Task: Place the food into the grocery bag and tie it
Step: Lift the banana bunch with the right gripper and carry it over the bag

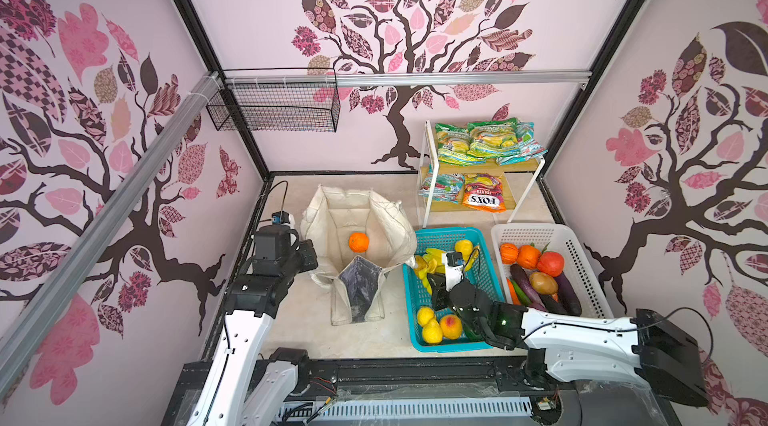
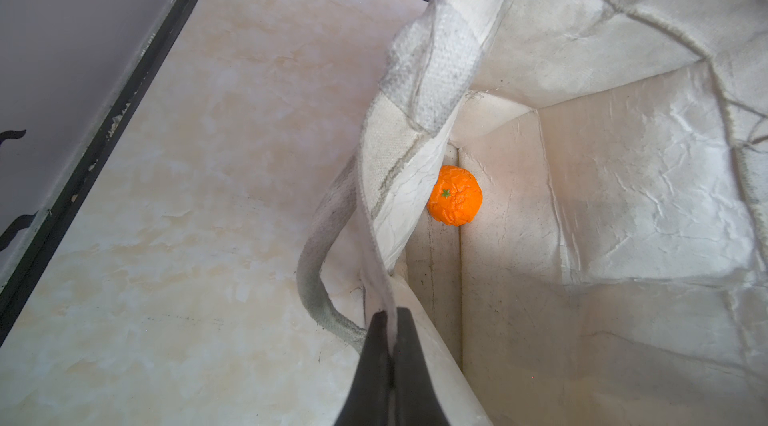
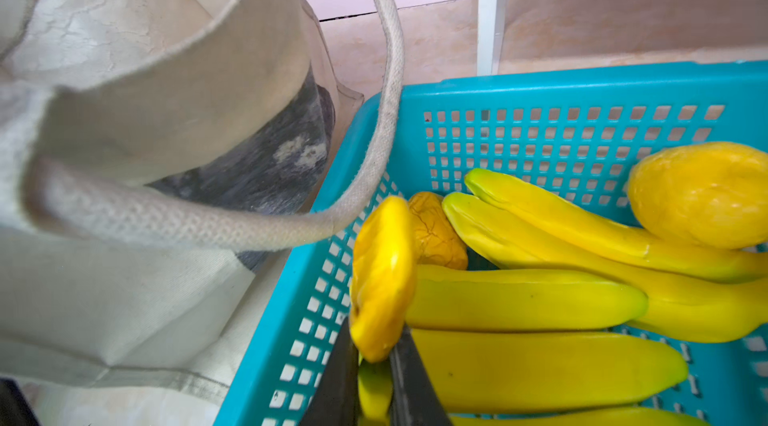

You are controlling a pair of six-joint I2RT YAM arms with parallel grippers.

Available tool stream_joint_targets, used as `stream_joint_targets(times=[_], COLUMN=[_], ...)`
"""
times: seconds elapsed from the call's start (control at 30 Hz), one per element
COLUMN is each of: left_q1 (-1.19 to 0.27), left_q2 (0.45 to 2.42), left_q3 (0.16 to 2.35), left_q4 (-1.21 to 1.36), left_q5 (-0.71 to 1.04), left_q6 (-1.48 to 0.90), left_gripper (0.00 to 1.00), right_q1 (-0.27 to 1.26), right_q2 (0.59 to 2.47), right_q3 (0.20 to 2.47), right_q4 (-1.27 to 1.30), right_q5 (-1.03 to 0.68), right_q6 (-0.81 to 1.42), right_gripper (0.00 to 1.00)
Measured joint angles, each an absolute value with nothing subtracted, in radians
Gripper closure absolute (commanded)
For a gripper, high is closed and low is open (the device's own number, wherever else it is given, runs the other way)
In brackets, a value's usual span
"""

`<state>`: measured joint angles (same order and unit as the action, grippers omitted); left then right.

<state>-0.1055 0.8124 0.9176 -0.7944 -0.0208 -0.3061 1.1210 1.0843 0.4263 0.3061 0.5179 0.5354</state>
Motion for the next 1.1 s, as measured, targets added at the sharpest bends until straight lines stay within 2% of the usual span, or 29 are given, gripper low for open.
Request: stream_joint_targets(times=[0.43,0.7,0.83,1.1], left_q1=[-0.105,-0.105,-0.105,-0.105], left_q2=[0.813,0.812,0.813,0.801], left_q3=[0.918,0.918,0.918,0.918], left_q4=[-0.795,-0.795,-0.795,-0.795], left_q5=[-0.022,-0.033,-0.032,-0.014], left_q6=[-0.306,-0.306,-0.306,-0.305], left_gripper=[1.00,1.00,1.00,1.00], right_q1=[1.121,1.121,1.121,1.121], right_q2=[0.776,0.728,0.790,1.129], right_q3=[0.427,0.593,0.760,1.127], right_q4=[0.200,0.012,-0.056,-0.139], right_q5=[0.415,0.424,0.407,0.242], right_q6=[0.509,0.419,0.319,0.189], right_gripper=[0.91,0.91,0.91,0.92])
